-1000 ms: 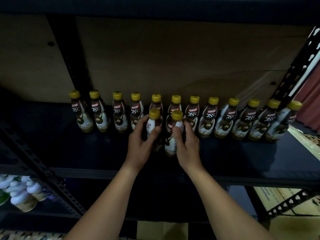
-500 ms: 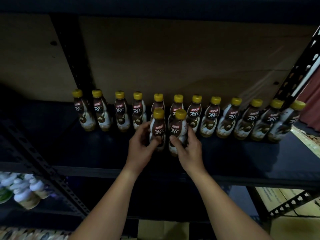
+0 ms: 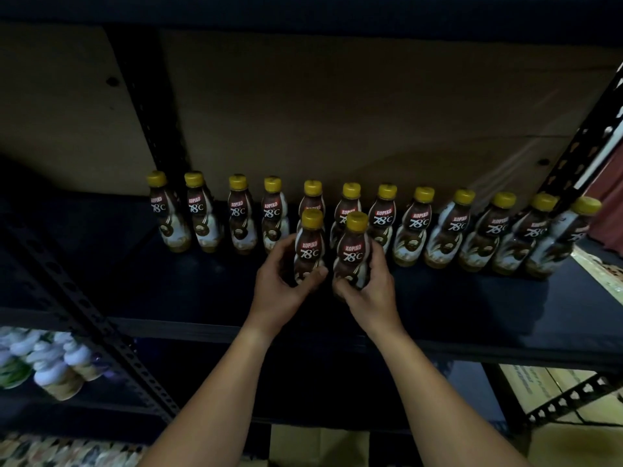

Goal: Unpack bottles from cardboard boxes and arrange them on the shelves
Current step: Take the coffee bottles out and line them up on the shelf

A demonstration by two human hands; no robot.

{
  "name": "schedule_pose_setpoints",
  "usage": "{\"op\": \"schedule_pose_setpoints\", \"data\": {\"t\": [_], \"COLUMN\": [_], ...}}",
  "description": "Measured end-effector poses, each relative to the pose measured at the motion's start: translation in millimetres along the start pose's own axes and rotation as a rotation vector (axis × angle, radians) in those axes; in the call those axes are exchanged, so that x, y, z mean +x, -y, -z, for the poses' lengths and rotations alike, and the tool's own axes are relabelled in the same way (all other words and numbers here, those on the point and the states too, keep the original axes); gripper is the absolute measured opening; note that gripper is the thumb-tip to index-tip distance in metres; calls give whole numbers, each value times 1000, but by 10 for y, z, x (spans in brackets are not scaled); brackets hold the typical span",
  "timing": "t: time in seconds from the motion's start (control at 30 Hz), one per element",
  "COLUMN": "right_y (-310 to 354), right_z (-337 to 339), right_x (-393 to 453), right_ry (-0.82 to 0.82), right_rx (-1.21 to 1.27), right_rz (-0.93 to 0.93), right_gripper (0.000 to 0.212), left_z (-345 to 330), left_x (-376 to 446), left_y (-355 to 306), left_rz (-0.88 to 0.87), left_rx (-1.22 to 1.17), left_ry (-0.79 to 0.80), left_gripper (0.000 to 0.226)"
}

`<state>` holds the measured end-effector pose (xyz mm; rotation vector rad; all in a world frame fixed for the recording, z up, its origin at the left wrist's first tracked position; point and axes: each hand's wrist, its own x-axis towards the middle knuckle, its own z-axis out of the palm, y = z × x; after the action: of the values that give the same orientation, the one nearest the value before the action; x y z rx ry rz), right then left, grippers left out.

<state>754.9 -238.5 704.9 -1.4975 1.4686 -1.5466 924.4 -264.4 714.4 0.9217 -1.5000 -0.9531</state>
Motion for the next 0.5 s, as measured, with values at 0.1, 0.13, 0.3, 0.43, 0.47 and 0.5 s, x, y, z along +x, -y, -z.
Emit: {"op": "schedule_pose_setpoints", "data": {"t": [0.1, 0.13, 0.3, 0.43, 0.47, 0.5], "right_y": [2, -16, -45, 14, 36, 60], "right_z": [-17, -18, -33, -197, -273, -363], "right_x": [5, 11, -2, -17, -19, -25], "right_ry": [18, 15, 34, 96, 111, 129], "right_rx": [-6, -20, -53, -117, -121, -123], "right_rz": [-20, -18, -19, -6, -10, -15], "right_gripper": [80, 76, 57, 57, 54, 52], "left_z": [-8, -13, -6, 188, 272, 365], "left_x": [0, -1, -76, -197, -226, -255], "left_y": [3, 13, -10, -32, -29, -23], "left_rz": [-6, -13, -27, -6, -7, -11], "left_rx": [34, 46, 104, 145, 158, 174], "left_ry": [-21, -30, -75, -99, -104, -114], "left_gripper": [64, 62, 53, 51, 51, 51]}}
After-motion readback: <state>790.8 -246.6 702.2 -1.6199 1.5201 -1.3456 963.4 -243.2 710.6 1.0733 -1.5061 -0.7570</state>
